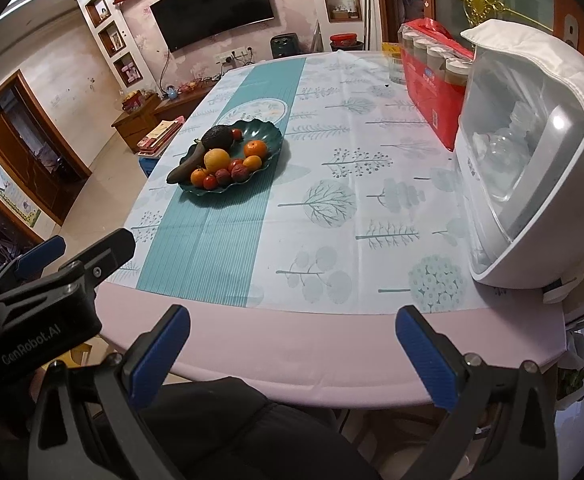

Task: Organize fruits

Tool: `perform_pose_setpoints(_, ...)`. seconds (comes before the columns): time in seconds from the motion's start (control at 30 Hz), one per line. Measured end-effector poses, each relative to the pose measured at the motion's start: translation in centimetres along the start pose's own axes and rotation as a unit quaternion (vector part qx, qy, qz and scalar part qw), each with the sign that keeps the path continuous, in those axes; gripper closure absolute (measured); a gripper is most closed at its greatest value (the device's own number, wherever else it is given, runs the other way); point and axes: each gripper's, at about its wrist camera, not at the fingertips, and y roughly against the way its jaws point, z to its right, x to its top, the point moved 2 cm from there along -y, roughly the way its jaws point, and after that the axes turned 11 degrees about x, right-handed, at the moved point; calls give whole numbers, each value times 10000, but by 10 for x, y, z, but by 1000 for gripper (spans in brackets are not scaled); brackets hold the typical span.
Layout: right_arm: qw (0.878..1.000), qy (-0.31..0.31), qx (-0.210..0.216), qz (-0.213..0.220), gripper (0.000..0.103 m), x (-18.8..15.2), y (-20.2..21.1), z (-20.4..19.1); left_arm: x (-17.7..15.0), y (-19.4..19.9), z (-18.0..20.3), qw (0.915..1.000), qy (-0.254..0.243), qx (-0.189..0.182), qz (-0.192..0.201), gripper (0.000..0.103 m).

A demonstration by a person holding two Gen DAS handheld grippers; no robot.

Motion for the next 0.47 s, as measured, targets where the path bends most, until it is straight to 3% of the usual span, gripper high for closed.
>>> perform_pose_setpoints(0.47,9999,-35,14,-93,0,8,-9,6,3,-8,5,10000,-41,14,-64,1)
